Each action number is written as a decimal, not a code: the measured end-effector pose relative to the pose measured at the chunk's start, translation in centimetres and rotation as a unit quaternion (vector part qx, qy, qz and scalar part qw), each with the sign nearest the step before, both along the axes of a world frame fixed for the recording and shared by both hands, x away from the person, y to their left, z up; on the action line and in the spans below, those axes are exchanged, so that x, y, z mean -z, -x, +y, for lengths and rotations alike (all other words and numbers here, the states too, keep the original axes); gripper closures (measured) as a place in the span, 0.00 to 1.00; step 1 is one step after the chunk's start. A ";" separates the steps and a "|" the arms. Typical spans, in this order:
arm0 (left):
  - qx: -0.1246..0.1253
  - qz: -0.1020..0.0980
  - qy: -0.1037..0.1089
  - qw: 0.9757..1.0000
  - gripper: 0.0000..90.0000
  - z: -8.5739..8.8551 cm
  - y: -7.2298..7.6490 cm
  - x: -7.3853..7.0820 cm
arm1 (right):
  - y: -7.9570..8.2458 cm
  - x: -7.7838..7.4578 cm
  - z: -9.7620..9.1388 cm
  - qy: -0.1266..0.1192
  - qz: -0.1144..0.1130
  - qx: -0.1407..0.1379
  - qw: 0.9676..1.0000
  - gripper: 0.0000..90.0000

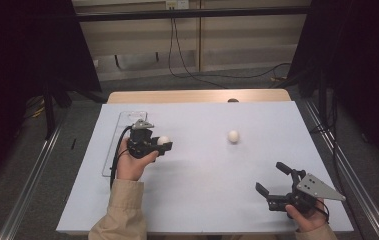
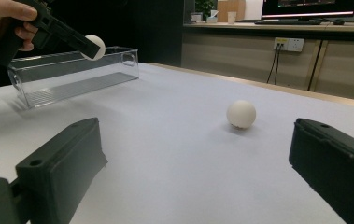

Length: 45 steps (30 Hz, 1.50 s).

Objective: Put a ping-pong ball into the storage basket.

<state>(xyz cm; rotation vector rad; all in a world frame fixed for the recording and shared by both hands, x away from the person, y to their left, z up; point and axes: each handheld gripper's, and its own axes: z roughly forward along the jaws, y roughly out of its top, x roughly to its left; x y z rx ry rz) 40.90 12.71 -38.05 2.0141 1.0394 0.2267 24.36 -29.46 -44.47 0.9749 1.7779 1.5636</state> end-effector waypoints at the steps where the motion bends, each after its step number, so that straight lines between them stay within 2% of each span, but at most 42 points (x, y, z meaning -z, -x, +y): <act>1: 0.001 0.001 0.001 1.000 0.57 0.0 0.0 0.0 | 0.0 0.0 0.0 -0.001 0.001 -0.001 1.000 0.03; 5: -0.002 0.002 0.002 1.000 0.57 0.1 0.0 0.0 | 0.0 0.0 0.0 -0.001 0.001 0.000 1.000 0.02; 8: -0.001 0.001 -0.006 1.000 0.57 0.3 0.0 -0.1 | 0.0 0.0 0.0 0.000 0.001 -0.001 1.000 0.03; 32: -0.014 -0.002 0.000 1.000 0.57 1.4 -0.1 -0.4 | 0.0 0.0 0.0 0.000 0.002 0.000 1.000 0.02; 45: -0.016 -0.004 -0.006 1.000 0.57 1.7 -0.1 -0.5 | 0.0 0.0 0.0 -0.001 0.002 -0.001 1.000 0.02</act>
